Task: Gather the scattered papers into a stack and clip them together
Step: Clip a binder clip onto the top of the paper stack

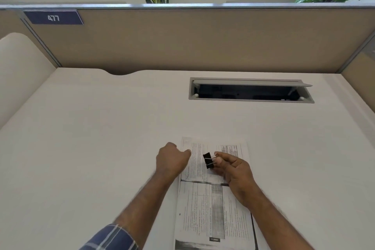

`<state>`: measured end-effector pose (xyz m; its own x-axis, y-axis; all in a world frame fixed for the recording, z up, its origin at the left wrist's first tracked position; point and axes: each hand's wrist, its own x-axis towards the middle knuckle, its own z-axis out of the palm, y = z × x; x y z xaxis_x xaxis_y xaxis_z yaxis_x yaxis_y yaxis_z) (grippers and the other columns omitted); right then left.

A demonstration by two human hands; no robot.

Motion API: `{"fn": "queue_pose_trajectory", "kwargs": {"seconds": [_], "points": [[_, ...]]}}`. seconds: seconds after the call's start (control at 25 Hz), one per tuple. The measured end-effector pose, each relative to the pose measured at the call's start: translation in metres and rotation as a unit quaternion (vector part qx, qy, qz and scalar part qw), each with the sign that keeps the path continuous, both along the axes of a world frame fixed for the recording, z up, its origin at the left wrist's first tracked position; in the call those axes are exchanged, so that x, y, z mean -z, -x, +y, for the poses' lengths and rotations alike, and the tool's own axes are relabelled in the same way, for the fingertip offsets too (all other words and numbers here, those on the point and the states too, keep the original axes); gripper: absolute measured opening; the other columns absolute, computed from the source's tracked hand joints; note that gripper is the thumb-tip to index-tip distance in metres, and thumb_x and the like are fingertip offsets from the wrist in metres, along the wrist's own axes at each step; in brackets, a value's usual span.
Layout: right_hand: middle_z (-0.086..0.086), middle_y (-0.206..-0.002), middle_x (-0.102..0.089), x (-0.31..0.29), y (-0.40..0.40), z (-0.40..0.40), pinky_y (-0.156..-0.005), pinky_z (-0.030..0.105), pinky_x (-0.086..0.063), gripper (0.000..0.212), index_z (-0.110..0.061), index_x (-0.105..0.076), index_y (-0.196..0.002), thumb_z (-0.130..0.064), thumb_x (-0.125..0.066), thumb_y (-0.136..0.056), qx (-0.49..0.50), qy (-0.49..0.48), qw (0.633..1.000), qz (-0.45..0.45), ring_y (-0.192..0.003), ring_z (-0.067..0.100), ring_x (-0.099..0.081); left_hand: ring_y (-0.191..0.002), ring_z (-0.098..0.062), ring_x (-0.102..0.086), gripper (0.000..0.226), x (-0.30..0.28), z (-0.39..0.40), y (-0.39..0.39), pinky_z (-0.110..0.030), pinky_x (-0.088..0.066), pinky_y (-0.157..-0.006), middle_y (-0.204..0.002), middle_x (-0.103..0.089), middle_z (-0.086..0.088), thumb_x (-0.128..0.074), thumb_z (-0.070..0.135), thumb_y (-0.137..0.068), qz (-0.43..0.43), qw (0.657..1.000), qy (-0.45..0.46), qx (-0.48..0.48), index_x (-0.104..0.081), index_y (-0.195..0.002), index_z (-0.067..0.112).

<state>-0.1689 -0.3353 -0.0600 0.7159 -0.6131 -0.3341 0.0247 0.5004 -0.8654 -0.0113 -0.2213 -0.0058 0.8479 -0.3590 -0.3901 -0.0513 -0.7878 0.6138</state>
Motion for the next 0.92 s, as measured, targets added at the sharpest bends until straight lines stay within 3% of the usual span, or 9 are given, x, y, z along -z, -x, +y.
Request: {"fn": "queue_pose_trajectory", "kwargs": {"seconds": [0.12,0.36,0.44,0.52,0.6,0.68,0.76,0.92], "points": [[0.024,-0.102,-0.075,0.003,0.002,-0.002,-0.077,0.034,-0.062,0.039,0.003,-0.070,-0.109,-0.014,-0.076,-0.074,0.015,-0.040,0.998,-0.035,-0.091,0.031,-0.074,-0.095,-0.031,-0.068,0.029,0.001,-0.013,0.007,-0.032,-0.051,-0.076,-0.099,-0.070,-0.014,-0.065,0.031,-0.080,-0.019,0.999,-0.039,0.011,-0.060,-0.090,0.004],[0.025,-0.103,-0.074,-0.001,0.003,-0.004,-0.075,0.032,-0.062,0.037,0.008,-0.066,-0.111,-0.006,-0.068,-0.077,0.015,-0.069,0.996,-0.057,-0.090,0.030,-0.072,-0.084,-0.030,-0.072,0.021,0.002,-0.022,0.004,-0.037,-0.059,-0.071,-0.088,-0.073,-0.014,-0.065,0.020,-0.076,0.099,0.992,0.041,-0.063,-0.066,-0.083,0.000],[0.025,-0.102,-0.074,-0.001,0.003,-0.005,-0.076,0.033,-0.062,0.036,0.007,-0.066,-0.110,-0.006,-0.067,-0.077,0.017,-0.074,0.995,-0.059,-0.090,0.030,-0.072,-0.087,-0.030,-0.071,0.014,0.003,-0.024,0.001,-0.040,-0.060,-0.077,-0.093,-0.074,-0.013,-0.063,0.019,-0.077,0.138,0.986,0.060,-0.078,-0.064,-0.080,0.006],[0.025,-0.102,-0.074,-0.002,0.003,-0.005,-0.076,0.033,-0.062,0.036,0.007,-0.067,-0.110,-0.007,-0.067,-0.077,0.018,-0.081,0.994,-0.064,-0.089,0.029,-0.073,-0.097,-0.033,-0.069,0.021,0.005,-0.027,0.003,-0.046,-0.060,-0.087,-0.103,-0.073,-0.013,-0.060,0.024,-0.079,0.157,0.984,0.042,-0.073,-0.065,-0.092,0.008],[0.024,-0.102,-0.074,-0.003,0.003,-0.005,-0.075,0.033,-0.062,0.035,0.007,-0.067,-0.109,-0.006,-0.067,-0.077,0.018,-0.091,0.993,-0.070,-0.089,0.029,-0.073,-0.110,-0.034,-0.062,0.036,0.008,-0.029,0.008,-0.047,-0.055,-0.094,-0.114,-0.068,-0.011,-0.054,0.035,-0.088,0.117,0.992,-0.005,-0.050,-0.062,-0.113,0.009],[0.024,-0.102,-0.074,-0.003,0.004,-0.005,-0.075,0.033,-0.062,0.034,0.006,-0.067,-0.109,-0.006,-0.066,-0.078,0.016,-0.097,0.992,-0.074,-0.090,0.028,-0.073,-0.113,-0.033,-0.059,0.038,0.014,-0.034,0.011,-0.046,-0.052,-0.096,-0.119,-0.064,-0.011,-0.045,0.039,-0.099,0.082,0.995,0.025,-0.043,-0.057,-0.120,0.009],[0.025,-0.105,-0.074,-0.002,0.004,-0.006,-0.077,0.033,-0.062,0.036,0.007,-0.066,-0.111,-0.005,-0.067,-0.078,0.010,-0.098,0.993,-0.071,-0.092,0.029,-0.073,-0.103,-0.028,-0.060,0.029,0.019,-0.037,0.009,-0.041,-0.053,-0.089,-0.115,-0.064,-0.010,-0.039,0.035,-0.104,0.077,0.992,0.087,-0.048,-0.054,-0.110,0.010],[0.025,-0.104,-0.074,-0.005,0.002,-0.006,-0.080,0.035,-0.062,0.043,0.011,-0.063,-0.115,-0.006,-0.069,-0.076,-0.001,-0.077,0.996,-0.033,-0.091,0.030,-0.073,-0.088,-0.021,-0.058,0.022,0.027,-0.035,0.003,-0.034,-0.047,-0.076,-0.100,-0.063,-0.003,-0.036,0.028,-0.106,0.035,0.992,0.107,-0.050,-0.052,-0.098,0.015]]}}
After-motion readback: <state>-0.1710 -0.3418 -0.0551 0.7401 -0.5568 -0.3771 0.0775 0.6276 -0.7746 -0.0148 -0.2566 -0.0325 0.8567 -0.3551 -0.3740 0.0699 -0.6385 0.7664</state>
